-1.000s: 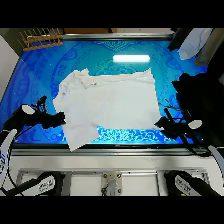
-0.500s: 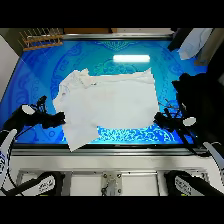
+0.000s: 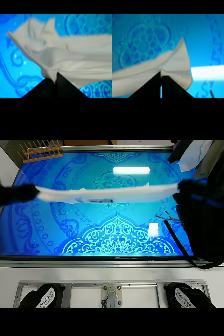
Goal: Fold the clothes and pants, and hang the long-sleeved shirts on hangers.
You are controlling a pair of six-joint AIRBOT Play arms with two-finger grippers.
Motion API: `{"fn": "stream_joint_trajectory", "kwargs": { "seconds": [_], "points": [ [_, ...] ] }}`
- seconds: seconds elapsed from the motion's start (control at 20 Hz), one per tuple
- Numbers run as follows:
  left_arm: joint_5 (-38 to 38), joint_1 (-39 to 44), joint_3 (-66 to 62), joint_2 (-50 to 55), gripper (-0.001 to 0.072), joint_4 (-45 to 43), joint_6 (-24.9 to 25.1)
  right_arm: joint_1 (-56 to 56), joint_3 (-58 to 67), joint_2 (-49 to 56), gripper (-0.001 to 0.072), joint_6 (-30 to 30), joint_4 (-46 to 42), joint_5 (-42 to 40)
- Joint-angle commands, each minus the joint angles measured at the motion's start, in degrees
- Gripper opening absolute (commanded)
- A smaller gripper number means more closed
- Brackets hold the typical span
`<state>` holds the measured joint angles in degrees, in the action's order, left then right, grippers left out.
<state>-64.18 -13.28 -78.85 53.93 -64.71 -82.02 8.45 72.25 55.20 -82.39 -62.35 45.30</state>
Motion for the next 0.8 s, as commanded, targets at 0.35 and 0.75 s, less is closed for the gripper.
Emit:
{"fn": "stream_joint_trajectory", "kwargs": {
  "seconds": [0.35,0.75],
  "points": [
    [1.42,-0.04,-18.40,-26.58,0.0006,-0.22,-5.97,0.15,14.29,-20.57,0.0010,0.09,-8.57,2.60],
    [-4.87,-0.02,-17.03,-14.51,0.0006,-0.11,-7.41,0.09,14.27,-14.99,0.0009,-0.31,-8.52,11.85]
  ]
}}
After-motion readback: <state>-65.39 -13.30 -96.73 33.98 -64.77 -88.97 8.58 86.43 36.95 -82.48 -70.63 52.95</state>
